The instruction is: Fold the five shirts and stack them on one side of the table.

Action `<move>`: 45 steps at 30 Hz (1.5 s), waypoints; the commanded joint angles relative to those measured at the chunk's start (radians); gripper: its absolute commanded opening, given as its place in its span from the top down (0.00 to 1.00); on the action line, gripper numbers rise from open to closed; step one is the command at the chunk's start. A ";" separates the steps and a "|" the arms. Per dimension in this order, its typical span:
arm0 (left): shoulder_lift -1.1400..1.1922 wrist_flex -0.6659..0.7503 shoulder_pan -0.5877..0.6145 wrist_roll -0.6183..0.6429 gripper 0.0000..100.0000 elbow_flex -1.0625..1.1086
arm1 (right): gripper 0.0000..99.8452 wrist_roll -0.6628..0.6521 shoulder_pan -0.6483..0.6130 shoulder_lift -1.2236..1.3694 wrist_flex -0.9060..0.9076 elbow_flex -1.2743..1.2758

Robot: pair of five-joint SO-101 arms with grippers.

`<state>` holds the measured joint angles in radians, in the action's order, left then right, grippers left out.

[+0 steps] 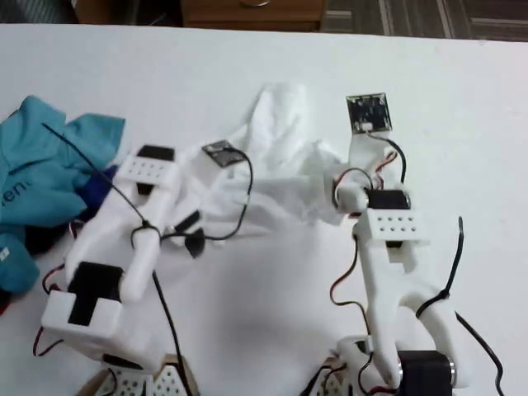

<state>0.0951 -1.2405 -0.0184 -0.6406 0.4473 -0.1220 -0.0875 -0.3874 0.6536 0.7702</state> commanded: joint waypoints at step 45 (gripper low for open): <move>-0.606 -0.241 0.031 0.005 0.97 -0.206 | 0.98 0.009 0.137 -0.062 0.245 -0.370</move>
<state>-0.3974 -1.4830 0.0061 -0.6391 0.2723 -0.1220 0.0138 -0.3874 0.8332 0.5048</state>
